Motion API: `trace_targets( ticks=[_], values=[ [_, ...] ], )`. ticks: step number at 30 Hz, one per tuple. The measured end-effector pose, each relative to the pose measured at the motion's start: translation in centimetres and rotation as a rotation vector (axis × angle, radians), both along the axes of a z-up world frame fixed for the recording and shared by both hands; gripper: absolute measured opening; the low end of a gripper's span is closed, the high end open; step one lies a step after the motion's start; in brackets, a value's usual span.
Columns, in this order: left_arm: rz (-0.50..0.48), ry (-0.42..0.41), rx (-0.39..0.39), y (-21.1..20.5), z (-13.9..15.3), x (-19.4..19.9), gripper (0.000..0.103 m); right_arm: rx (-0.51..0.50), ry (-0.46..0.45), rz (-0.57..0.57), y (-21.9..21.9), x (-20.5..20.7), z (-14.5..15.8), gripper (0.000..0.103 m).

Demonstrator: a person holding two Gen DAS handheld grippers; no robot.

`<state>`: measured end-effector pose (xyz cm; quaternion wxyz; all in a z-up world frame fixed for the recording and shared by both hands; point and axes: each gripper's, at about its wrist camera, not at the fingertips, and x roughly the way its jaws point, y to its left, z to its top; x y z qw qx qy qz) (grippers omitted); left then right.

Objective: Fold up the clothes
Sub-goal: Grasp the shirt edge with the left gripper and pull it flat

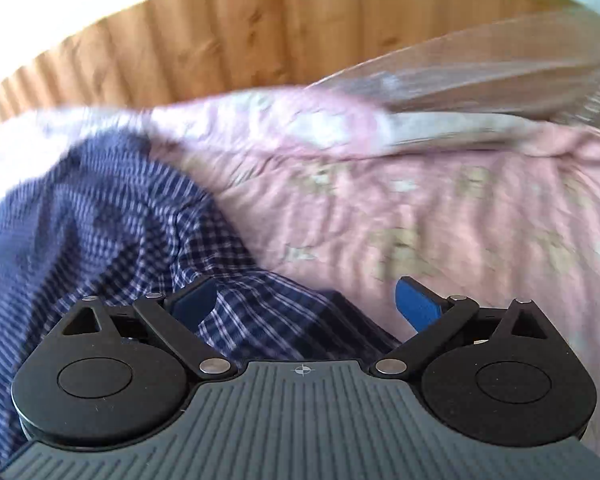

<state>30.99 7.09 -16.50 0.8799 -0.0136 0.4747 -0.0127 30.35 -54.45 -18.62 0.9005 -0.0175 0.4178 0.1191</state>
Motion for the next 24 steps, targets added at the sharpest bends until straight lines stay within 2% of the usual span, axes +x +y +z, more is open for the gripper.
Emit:
trace_targets(
  ticks=[1, 2, 3, 4, 5, 8, 11, 13, 14, 16, 17, 18, 19, 20, 22, 23, 24],
  values=[
    [-0.035, 0.002, 0.005, -0.8, -0.8, 1.7, 0.051, -0.009, 0.024, 0.014, 0.4, 0.8, -0.7, 0.094],
    [-0.064, 0.01, 0.007, -1.6, -1.8, 3.3, 0.051, -0.014, 0.051, 0.026, 0.7, 1.4, -1.3, 0.077],
    [-0.089, 0.025, 0.003, -2.6, -2.9, 4.8, 0.051, -0.006, 0.078, 0.032, 0.8, 1.7, -1.7, 0.03],
    [-0.113, 0.04, -0.001, -3.5, -4.1, 6.3, 0.051, 0.013, 0.097, 0.037, 0.8, 1.8, -1.9, 0.011],
    [-0.135, 0.053, 0.002, -4.4, -5.1, 7.5, 0.049, 0.033, 0.108, 0.04, 0.6, 1.7, -1.8, 0.002],
    [-0.182, 0.08, 0.045, -6.9, -7.5, 9.5, 0.047, -0.048, 0.094, -0.044, -0.7, 1.2, -1.5, 0.0],
    [-0.211, 0.078, 0.047, -7.5, -8.2, 9.9, 0.047, -0.169, 0.156, -0.15, -3.0, 1.2, -3.1, 0.0],
    [-0.229, 0.072, 0.038, -7.5, -8.4, 10.1, 0.048, -0.131, 0.147, -0.152, -3.2, 1.2, -2.4, 0.005],
    [-0.24, 0.073, 0.035, -7.6, -8.5, 10.3, 0.05, -0.113, 0.113, -0.148, -2.6, 1.2, -1.6, 0.014],
    [-0.269, 0.091, 0.022, -7.9, -8.8, 10.7, 0.049, -0.059, 0.038, -0.096, -0.4, 1.6, 0.1, 0.038],
    [-0.283, 0.1, 0.016, -8.1, -9.0, 10.9, 0.042, -0.021, 0.012, -0.052, 1.1, 2.1, 0.7, 0.064],
    [-0.297, 0.105, 0.015, -8.3, -9.0, 11.0, 0.023, 0.008, -0.007, 0.0, 2.8, 2.8, 1.1, 0.08],
    [-0.31, 0.1, 0.028, -8.7, -8.7, 11.0, 0.016, 0.027, -0.017, 0.048, 4.4, 3.6, 1.2, 0.085],
    [-0.314, 0.082, 0.034, -8.8, -8.2, 10.8, 0.003, 0.029, -0.007, 0.091, 5.9, 4.6, 0.9, 0.087],
    [-0.278, -0.004, 0.012, -8.1, -5.9, 10.0, 0.003, 0.027, 0.017, 0.173, 8.7, 6.6, 0.1, 0.085],
    [-0.241, -0.055, -0.026, -7.1, -4.6, 9.3, 0.003, 0.017, 0.043, 0.2, 9.6, 7.6, -0.7, 0.074],
    [-0.193, -0.1, -0.066, -6.0, -3.4, 8.5, 0.004, 0.013, 0.082, 0.213, 10.1, 8.5, -1.5, 0.045]
  ],
)
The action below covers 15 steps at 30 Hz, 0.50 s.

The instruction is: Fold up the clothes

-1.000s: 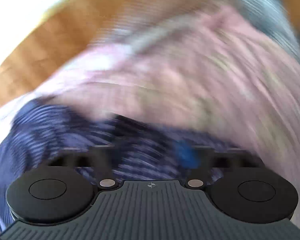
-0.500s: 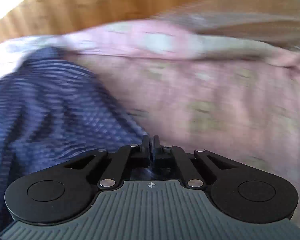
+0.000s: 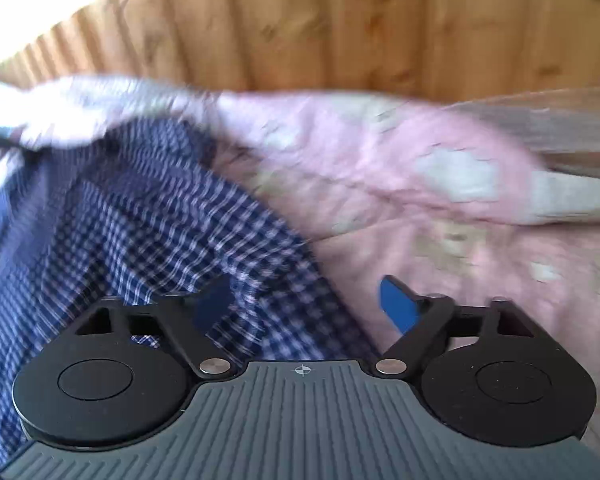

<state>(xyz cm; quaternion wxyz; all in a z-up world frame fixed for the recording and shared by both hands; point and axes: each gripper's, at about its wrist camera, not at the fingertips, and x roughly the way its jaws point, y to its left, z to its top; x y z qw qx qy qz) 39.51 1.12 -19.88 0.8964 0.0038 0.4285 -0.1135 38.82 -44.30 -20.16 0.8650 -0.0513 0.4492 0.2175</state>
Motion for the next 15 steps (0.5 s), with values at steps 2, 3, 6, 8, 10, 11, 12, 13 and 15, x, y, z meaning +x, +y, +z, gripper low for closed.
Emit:
trace_targets(
  ticks=[2, 3, 6, 8, 10, 11, 12, 13, 15],
  values=[
    [0.092, -0.029, 0.009, 1.5, 0.4, -0.9, 0.005, 0.007, 0.069, -0.009, 0.2, 1.0, -1.3, 0.031],
    [0.113, -0.006, 0.053, 1.9, -0.5, -0.9, 0.008, 0.033, 0.072, -0.019, 0.0, 1.0, -1.4, 0.031],
    [0.123, 0.107, 0.081, 3.5, -3.7, 0.0, 0.019, 0.099, 0.093, -0.042, -0.9, 1.2, -1.5, 0.033],
    [0.122, 0.093, 0.062, 3.8, -3.8, 0.3, 0.02, 0.142, 0.096, -0.055, -1.5, 1.4, -1.2, 0.04],
    [0.107, 0.051, 0.022, 3.6, -3.1, 0.8, 0.031, 0.194, 0.09, -0.072, -2.0, 1.7, -0.6, 0.051],
    [0.1, 0.037, 0.0, 3.3, -2.8, 1.3, 0.046, 0.228, 0.082, -0.089, -2.2, 2.0, -0.3, 0.052],
    [0.084, 0.036, -0.014, 2.8, -2.8, 1.9, 0.058, 0.26, 0.076, -0.105, -2.3, 2.3, -0.1, 0.052],
    [0.052, 0.061, -0.012, 1.9, -3.2, 2.5, 0.059, 0.284, 0.079, -0.12, -2.3, 2.7, 0.0, 0.052],
    [-0.011, 0.111, -0.008, 0.3, -4.1, 3.7, 0.05, 0.251, 0.105, -0.102, -1.6, 3.4, -0.1, 0.03]
  ],
)
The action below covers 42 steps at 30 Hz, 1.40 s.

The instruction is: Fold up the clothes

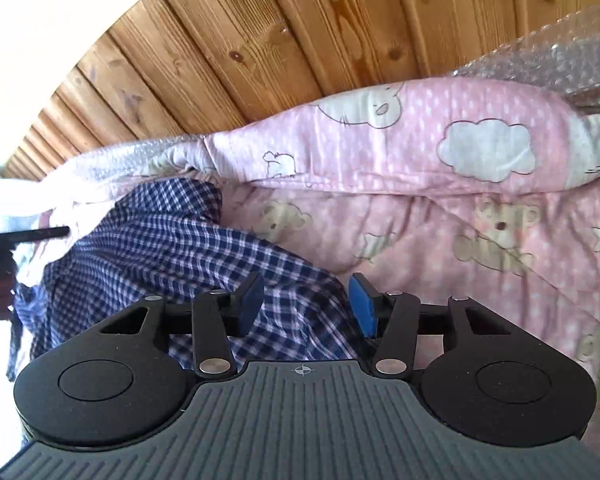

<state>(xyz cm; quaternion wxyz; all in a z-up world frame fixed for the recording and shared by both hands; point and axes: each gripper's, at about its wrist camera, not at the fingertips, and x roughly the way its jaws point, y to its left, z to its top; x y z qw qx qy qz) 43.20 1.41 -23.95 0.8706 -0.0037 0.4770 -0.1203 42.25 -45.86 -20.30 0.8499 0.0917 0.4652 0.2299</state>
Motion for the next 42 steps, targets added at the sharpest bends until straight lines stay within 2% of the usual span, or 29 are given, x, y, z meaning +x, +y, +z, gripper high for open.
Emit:
trace_targets(
  ticks=[1, 2, 3, 6, 7, 8, 9, 10, 12, 13, 14, 15, 17, 19, 20, 21, 22, 25, 27, 30, 32, 34, 37, 38, 39, 42],
  values=[
    [-0.031, 0.018, 0.028, -0.9, -0.5, 0.4, 0.031, -0.042, 0.006, 0.016, 0.5, 0.3, -0.1, 0.014],
    [-0.054, 0.021, 0.121, -2.0, -1.3, 0.3, 0.004, -0.108, -0.005, 0.024, 1.2, 0.4, -0.2, 0.002],
    [-0.053, 0.014, 0.211, -2.7, -1.9, 0.3, 0.001, -0.173, -0.017, 0.032, 1.8, 0.6, -0.2, 0.002],
    [0.026, 0.0, 0.337, -2.9, -2.7, 0.8, 0.001, -0.38, -0.084, 0.042, 3.2, 0.3, -0.6, 0.002],
    [0.053, -0.005, 0.359, -2.9, -2.5, 0.6, 0.001, -0.396, -0.091, 0.026, 3.3, 0.0, -0.7, 0.003],
    [0.079, -0.027, 0.352, -2.9, -1.7, -0.1, 0.001, -0.416, -0.101, 0.006, 3.3, -0.3, -0.7, 0.007],
    [0.105, -0.05, 0.345, -2.8, -0.9, -0.8, 0.005, -0.433, -0.126, -0.024, 3.4, -1.1, -0.2, 0.02],
    [0.13, -0.081, 0.324, -2.9, 0.2, -1.8, 0.007, -0.433, -0.168, -0.048, 3.4, -2.4, 0.8, 0.026],
    [0.145, -0.145, 0.197, -2.5, 3.2, -5.0, 0.023, -0.432, -0.252, -0.096, 3.6, -5.2, 2.8, 0.029],
    [0.123, -0.134, 0.122, -2.2, 4.0, -6.4, 0.026, -0.413, -0.282, -0.099, 3.8, -6.6, 3.8, 0.029],
    [0.092, -0.109, 0.053, -2.0, 4.4, -7.8, 0.033, -0.36, -0.281, -0.055, 4.4, -8.3, 4.3, 0.031],
    [0.053, -0.06, 0.02, -2.1, 3.8, -9.3, 0.034, -0.312, -0.256, 0.009, 5.1, -9.9, 4.3, 0.036],
    [0.003, 0.03, 0.042, -2.2, 1.7, -12.0, 0.034, -0.258, -0.165, 0.136, 6.4, -12.6, 2.7, 0.045],
    [0.012, 0.106, 0.107, -1.4, -0.7, -14.0, 0.034, -0.303, -0.082, 0.188, 6.4, -14.7, -0.2, 0.045],
    [0.038, 0.129, 0.142, -0.5, -1.7, -15.0, 0.034, -0.332, -0.082, 0.166, 5.4, -15.8, -1.1, 0.044],
    [0.08, 0.128, 0.159, 0.6, -1.9, -16.0, 0.041, -0.335, -0.106, 0.119, 4.1, -17.0, -1.2, 0.05],
    [0.113, 0.129, 0.168, 1.5, -1.8, -17.1, 0.043, -0.349, -0.071, 0.052, 2.8, -17.7, -1.3, 0.049],
    [0.162, 0.134, 0.145, 3.6, 0.0, -21.2, 0.044, -0.273, -0.02, -0.124, -1.0, -21.3, 0.5, 0.051],
    [0.162, 0.127, 0.119, 4.5, 1.1, -24.5, 0.051, -0.246, -0.018, -0.181, -2.3, -24.9, 1.7, 0.055],
    [0.118, 0.102, 0.09, 5.0, 2.3, -30.6, 0.053, -0.293, -0.055, -0.203, -2.9, -31.5, 3.3, 0.061],
    [0.06, 0.082, 0.052, 4.8, 3.0, -35.3, 0.053, -0.353, -0.093, -0.165, -2.2, -36.5, 4.4, 0.064],
    [-0.045, 0.068, 0.019, 4.4, 3.6, -40.2, 0.053, -0.404, -0.138, -0.079, -0.2, -41.9, 4.9, 0.064],
    [-0.205, 0.032, 0.031, 3.2, 4.1, -47.5, 0.055, -0.462, -0.222, 0.151, 3.3, -50.3, 5.3, 0.065],
    [-0.243, 0.022, 0.034, 2.9, 4.1, -49.8, 0.059, -0.484, -0.255, 0.248, 4.7, -53.0, 5.0, 0.067],
    [-0.269, 0.021, 0.031, 2.7, 4.0, -51.7, 0.06, -0.511, -0.281, 0.318, 5.7, -55.1, 4.6, 0.07],
    [-0.31, 0.018, 0.062, 1.8, 3.4, -55.8, 0.06, -0.587, -0.33, 0.418, 8.1, -58.6, 3.3, 0.068]
  ],
)
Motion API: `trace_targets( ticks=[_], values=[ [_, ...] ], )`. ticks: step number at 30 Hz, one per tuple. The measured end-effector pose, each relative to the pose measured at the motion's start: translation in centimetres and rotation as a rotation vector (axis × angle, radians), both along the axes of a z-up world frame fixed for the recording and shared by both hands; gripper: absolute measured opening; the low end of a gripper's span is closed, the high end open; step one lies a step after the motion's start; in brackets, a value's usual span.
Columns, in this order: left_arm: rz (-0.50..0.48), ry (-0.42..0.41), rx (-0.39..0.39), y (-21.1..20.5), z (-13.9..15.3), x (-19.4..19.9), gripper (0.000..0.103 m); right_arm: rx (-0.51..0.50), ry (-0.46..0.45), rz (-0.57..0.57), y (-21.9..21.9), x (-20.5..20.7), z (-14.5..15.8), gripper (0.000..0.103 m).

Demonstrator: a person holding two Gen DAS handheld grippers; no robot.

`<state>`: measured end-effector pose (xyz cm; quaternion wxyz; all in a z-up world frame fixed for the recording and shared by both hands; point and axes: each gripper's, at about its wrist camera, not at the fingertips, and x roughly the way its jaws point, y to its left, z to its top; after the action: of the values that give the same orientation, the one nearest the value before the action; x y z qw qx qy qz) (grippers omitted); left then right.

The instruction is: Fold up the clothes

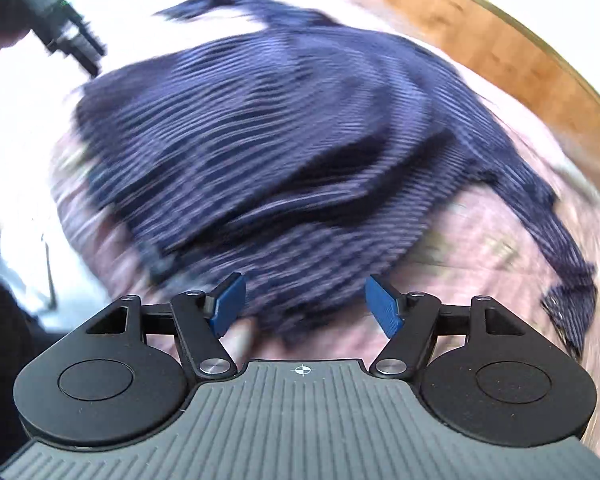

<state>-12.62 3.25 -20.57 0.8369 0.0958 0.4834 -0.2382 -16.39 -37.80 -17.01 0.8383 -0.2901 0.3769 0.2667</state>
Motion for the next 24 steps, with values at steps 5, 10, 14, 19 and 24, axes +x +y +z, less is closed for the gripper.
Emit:
trace_targets(
  ticks=[5, 10, 14, 19, 24],
  values=[
    [-0.033, -0.046, 0.002, -1.4, 0.2, -2.3, 0.061, -0.021, -0.03, 0.023, 2.1, -0.8, -1.4, 0.061],
    [-0.103, -0.089, 0.066, -4.2, -0.6, -3.0, 0.063, -0.116, -0.054, 0.028, 4.0, -0.4, -2.9, 0.047],
    [-0.211, -0.108, 0.149, -6.5, -1.9, -4.1, 0.066, -0.103, -0.074, -0.028, 3.7, 0.1, -2.7, 0.039],
    [-0.271, -0.153, 0.239, -8.9, -4.2, -4.7, 0.068, -0.051, -0.096, -0.108, 2.9, 0.5, -2.2, 0.026],
    [-0.165, -0.106, 0.146, -8.4, -4.1, -2.4, 0.019, 0.063, -0.058, -0.178, 1.6, 0.9, -1.1, 0.002]
  ],
)
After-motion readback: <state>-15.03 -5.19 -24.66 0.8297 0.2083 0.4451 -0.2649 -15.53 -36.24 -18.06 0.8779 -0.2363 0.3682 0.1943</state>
